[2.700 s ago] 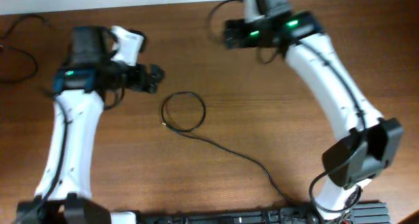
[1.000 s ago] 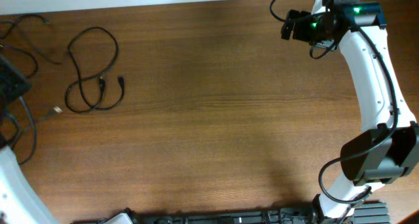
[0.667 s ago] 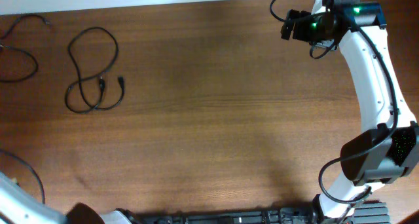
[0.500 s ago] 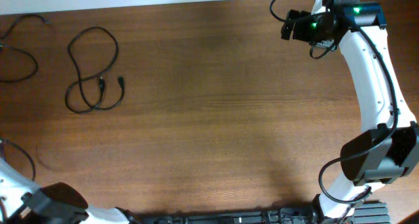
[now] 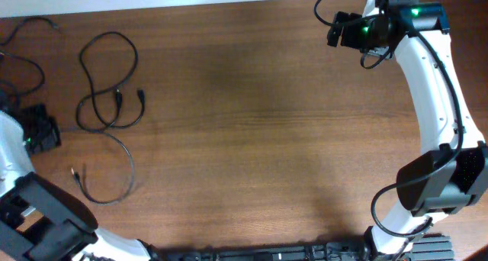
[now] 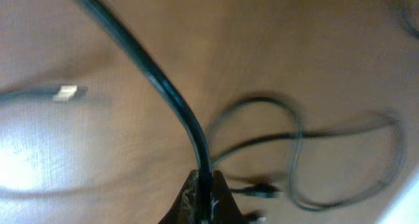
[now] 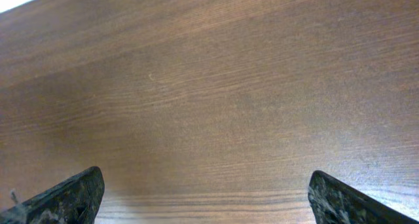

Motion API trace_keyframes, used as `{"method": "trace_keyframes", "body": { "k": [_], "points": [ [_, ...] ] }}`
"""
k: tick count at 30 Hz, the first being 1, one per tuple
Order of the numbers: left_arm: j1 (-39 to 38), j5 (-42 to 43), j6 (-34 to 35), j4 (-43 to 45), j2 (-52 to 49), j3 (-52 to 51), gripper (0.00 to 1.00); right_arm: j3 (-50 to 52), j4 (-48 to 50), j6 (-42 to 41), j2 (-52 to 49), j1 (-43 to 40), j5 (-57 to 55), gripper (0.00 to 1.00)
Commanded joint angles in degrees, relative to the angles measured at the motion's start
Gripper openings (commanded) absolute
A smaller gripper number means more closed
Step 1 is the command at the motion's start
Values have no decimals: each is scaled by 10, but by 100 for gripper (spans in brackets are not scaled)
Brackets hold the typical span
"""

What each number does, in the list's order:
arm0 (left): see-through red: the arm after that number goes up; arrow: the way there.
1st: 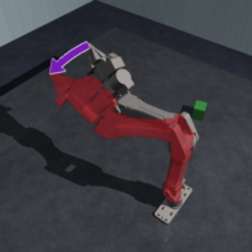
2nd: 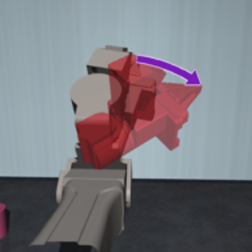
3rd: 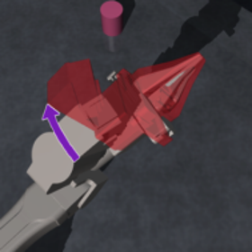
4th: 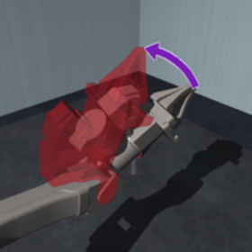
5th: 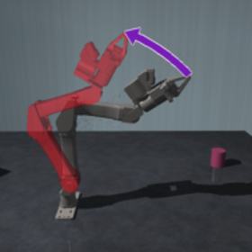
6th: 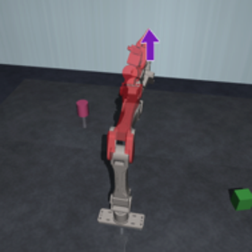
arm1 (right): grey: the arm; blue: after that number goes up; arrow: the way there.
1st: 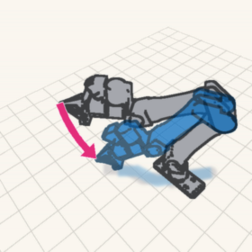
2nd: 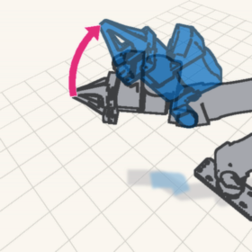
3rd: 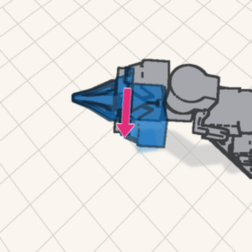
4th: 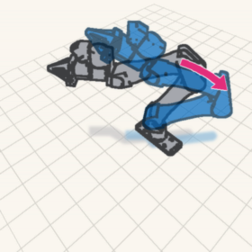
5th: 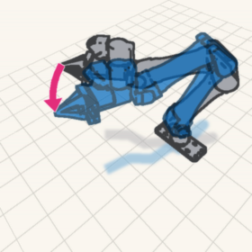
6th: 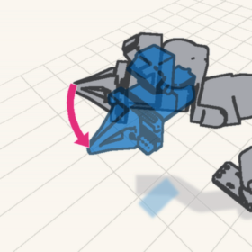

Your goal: Untangle cables

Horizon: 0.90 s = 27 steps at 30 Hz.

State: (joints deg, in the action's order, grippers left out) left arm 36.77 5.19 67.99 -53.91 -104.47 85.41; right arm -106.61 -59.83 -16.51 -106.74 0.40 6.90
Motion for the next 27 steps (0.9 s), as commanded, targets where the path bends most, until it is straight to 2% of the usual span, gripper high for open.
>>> {"method": "trace_keyframes", "body": {
  "k": [1,3,4,5,6,7,8,9,10,12,14,15,16,17,18,20,23,27],
  "points": [
    [-45,-14,-32,74,2,-6,0,-1,0,-3,14,0,-1,99],
    [-55,-96,-33,69,2,-9,0,-1,1,-3,14,0,-1,98],
    [-56,-143,-72,52,2,-10,0,-1,1,-3,14,0,-1,98],
    [-56,-175,-176,55,2,-10,0,-1,1,-3,14,0,-1,98],
    [-53,-199,-412,86,2,-10,0,-1,1,-3,14,0,-1,98],
    [-53,-225,-499,87,2,-10,0,-1,1,-3,14,0,-1,98],
    [-53,-278,-550,79,2,-10,0,-1,0,-3,14,0,-1,98],
    [-53,-316,-553,77,2,-10,0,-1,1,-3,14,0,-1,98],
    [-52,-318,-553,80,1,-10,0,-1,1,-3,14,0,-1,98],
    [-51,-275,-525,89,-17,-10,0,-1,0,-3,14,0,-1,98],
    [-46,-275,-482,85,-56,-10,0,-1,1,-3,14,0,-1,98],
    [-46,-275,-482,77,-77,-10,1,-1,0,-3,14,0,-1,98],
    [-46,-275,-483,68,-92,-10,11,-1,1,-3,14,0,-1,98],
    [-42,-274,-483,58,-102,-10,43,-1,1,-3,14,0,-1,99],
    [-42,-272,-483,58,-100,-7,99,-1,1,-3,14,0,-1,98],
    [-44,-232,-483,53,-94,0,99,-1,1,-3,14,0,-1,98],
    [-44,-79,-483,52,-46,17,99,-1,1,-3,14,0,-1,99],
    [-57,15,-481,52,50,17,99,-1,1,-3,14,0,-1,98]
  ]
}}
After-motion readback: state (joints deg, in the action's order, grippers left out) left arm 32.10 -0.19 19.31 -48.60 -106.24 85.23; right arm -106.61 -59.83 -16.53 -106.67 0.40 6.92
